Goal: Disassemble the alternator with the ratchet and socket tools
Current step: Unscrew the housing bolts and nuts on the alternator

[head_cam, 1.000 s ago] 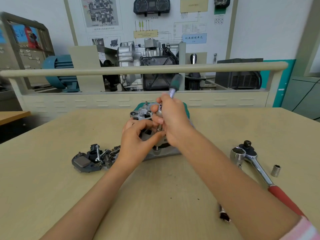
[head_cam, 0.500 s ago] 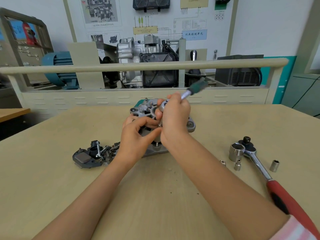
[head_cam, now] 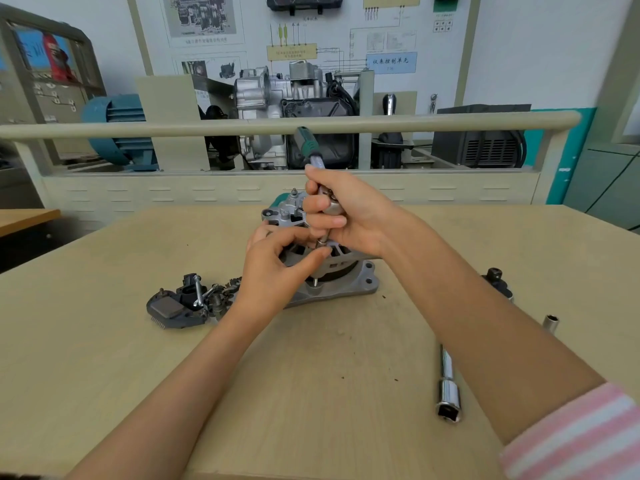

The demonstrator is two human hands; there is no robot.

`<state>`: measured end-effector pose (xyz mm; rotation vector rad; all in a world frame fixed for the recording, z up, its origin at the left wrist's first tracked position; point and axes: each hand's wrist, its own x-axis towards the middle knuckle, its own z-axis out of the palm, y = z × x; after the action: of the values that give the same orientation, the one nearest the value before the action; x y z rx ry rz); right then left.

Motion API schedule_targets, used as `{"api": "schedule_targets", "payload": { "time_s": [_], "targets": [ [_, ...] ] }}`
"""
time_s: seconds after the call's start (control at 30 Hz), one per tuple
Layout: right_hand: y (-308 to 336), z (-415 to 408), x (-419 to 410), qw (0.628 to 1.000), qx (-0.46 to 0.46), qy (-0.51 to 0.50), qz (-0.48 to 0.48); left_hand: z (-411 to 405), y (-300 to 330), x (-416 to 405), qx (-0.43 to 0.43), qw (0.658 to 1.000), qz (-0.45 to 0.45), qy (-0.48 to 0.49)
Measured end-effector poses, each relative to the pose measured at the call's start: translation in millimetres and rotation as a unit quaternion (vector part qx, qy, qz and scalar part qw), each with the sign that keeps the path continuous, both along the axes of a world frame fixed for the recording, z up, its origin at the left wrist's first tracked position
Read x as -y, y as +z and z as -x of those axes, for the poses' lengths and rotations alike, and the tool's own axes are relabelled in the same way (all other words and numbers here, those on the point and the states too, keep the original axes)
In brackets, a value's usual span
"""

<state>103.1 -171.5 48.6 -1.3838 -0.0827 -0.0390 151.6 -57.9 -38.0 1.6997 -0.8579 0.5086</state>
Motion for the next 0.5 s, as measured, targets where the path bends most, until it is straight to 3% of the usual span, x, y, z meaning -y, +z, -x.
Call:
{"api": "schedule_targets", "payload": {
  "time_s": [0.07, 0.13, 0.23, 0.3, 0.5],
  "targets": [
    [-3.0, 1.5, -3.2, 0.999, 0.014, -0.022, -0.025, 0.6, 1.1, 0.4, 0.009, 1.000, -0.002, -0.001],
    [-9.3, 1.9, -14.1, 0.988, 0.044, -0.117, -0.086, 1.3, 2.3, -0.3, 0.018, 1.000, 0.003, -0.001],
    [-20.4, 2.1, -34.4, 0.932, 0.118, -0.282, -0.197, 1.3, 2.9, -1.6, 0.023, 1.000, 0.006, -0.010],
    [-25.2, 2.1, -39.4, 0.906, 0.143, -0.323, -0.235, 1.7, 2.8, -1.7, 0.027, 0.999, 0.008, -0.015],
    [-12.0, 4.4, -21.1, 0.969, 0.064, -0.207, -0.119, 1.1, 1.8, 0.9, 0.031, 0.999, -0.006, 0.002]
  ]
}}
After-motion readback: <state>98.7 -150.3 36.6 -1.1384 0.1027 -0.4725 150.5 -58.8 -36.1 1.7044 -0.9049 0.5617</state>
